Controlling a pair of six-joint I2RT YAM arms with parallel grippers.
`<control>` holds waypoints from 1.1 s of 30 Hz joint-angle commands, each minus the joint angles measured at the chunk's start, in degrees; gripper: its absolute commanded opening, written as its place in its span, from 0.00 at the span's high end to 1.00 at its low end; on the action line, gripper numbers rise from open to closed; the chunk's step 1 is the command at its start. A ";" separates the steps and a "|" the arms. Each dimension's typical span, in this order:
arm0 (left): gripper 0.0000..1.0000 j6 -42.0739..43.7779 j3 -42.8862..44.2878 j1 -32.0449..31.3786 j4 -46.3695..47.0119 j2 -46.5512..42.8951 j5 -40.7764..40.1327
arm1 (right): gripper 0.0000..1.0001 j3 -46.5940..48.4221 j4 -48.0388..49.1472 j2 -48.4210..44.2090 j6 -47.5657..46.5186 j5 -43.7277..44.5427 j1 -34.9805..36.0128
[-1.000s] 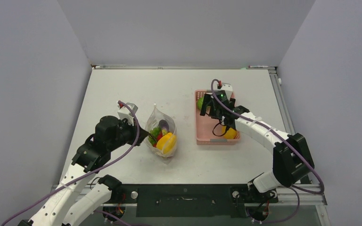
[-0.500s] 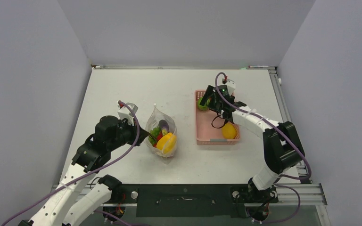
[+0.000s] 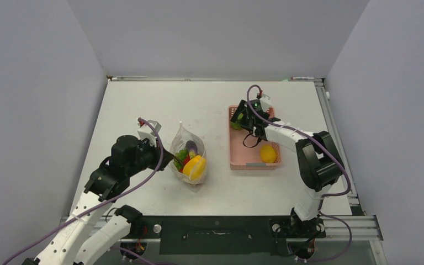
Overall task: Place the food in the zip-top bag and seal the zipper
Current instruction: Pick up the fake fruit from the bin.
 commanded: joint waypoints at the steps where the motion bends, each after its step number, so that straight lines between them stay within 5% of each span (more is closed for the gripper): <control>1: 1.00 1.11 0.11 0.55 1.64 -0.16 1.03 | 0.13 2.89 4.12 2.04 0.99 0.76 -0.39; 10: 1.00 1.16 0.12 1.09 1.66 0.25 1.65 | 0.26 3.38 5.56 4.63 1.16 -0.66 -1.04; 16: 1.00 1.16 0.04 1.27 1.73 0.30 1.76 | 0.63 2.83 6.33 4.99 0.77 -2.50 -1.57; 20: 1.00 1.16 0.04 1.27 1.76 0.20 1.83 | 0.78 1.48 6.50 3.98 0.60 -2.49 -1.74; 33: 1.00 1.01 -0.11 1.27 1.68 -0.37 1.36 | 0.93 -2.11 4.83 -2.78 -0.27 -1.65 -1.84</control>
